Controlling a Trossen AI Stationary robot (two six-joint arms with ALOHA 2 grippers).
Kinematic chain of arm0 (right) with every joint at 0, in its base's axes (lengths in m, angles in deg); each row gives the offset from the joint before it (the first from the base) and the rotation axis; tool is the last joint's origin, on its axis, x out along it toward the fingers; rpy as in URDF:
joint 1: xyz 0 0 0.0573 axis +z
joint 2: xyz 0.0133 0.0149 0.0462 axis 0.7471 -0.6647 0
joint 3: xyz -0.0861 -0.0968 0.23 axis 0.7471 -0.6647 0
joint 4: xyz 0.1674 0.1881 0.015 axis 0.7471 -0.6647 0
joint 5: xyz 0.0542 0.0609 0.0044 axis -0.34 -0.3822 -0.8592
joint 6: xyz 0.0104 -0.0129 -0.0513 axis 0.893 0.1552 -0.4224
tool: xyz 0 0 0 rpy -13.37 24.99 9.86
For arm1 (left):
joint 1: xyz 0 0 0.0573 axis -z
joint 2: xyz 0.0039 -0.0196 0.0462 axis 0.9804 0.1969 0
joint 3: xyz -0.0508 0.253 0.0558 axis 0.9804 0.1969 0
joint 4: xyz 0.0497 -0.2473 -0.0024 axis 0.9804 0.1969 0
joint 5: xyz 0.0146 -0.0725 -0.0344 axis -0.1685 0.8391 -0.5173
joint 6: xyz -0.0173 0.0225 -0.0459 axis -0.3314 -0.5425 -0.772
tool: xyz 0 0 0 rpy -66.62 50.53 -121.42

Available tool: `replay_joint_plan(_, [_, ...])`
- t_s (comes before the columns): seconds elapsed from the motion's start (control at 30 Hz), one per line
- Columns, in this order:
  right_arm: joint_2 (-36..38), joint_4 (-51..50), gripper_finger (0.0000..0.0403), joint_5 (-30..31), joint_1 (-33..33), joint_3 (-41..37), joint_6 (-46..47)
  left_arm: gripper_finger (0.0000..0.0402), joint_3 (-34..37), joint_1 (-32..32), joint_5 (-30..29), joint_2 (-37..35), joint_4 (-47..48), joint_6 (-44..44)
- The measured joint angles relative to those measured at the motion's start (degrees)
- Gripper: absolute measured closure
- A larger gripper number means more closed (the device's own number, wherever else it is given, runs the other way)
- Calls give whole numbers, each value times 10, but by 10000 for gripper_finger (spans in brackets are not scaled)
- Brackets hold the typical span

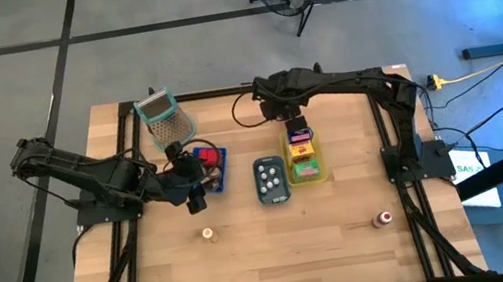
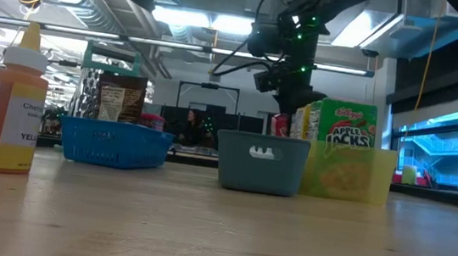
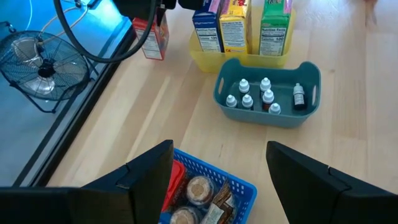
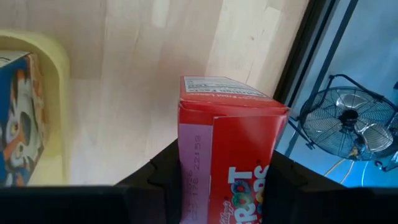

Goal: Pick & Place Kitchen Items
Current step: Put the red cereal box into the yellow bin

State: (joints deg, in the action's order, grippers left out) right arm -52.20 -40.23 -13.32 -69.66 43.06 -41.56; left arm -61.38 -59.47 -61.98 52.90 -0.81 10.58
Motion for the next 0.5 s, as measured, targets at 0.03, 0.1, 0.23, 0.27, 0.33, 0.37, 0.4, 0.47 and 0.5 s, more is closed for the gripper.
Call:
replay_joint_plan(0.03, [0,1,258,3,1,0,2,149,0,0,0,0,0,-3])
replay_joint_plan(0.1, [0,2,258,17,3,0,13,149,0,0,0,0,1,-10])
replay_joint_plan(0.23, [0,0,258,24,9,0,20,149,0,0,0,0,3,-16])
replay_joint_plan(0.27, [0,0,258,25,11,0,22,149,0,0,2,0,3,-18])
replay_joint_plan(0.33, [2,-10,258,29,16,3,29,149,0,0,4,0,3,-18])
replay_joint_plan(0.37, [2,-19,258,29,20,10,29,149,0,0,4,0,5,-18])
replay_joint_plan(0.4, [2,-26,258,31,24,20,30,149,0,0,4,0,8,-19])
replay_joint_plan(0.47, [3,-47,257,43,32,43,38,149,0,0,4,0,12,-23])
replay_joint_plan(0.5, [3,-59,257,50,36,57,44,149,0,0,4,0,12,-23])
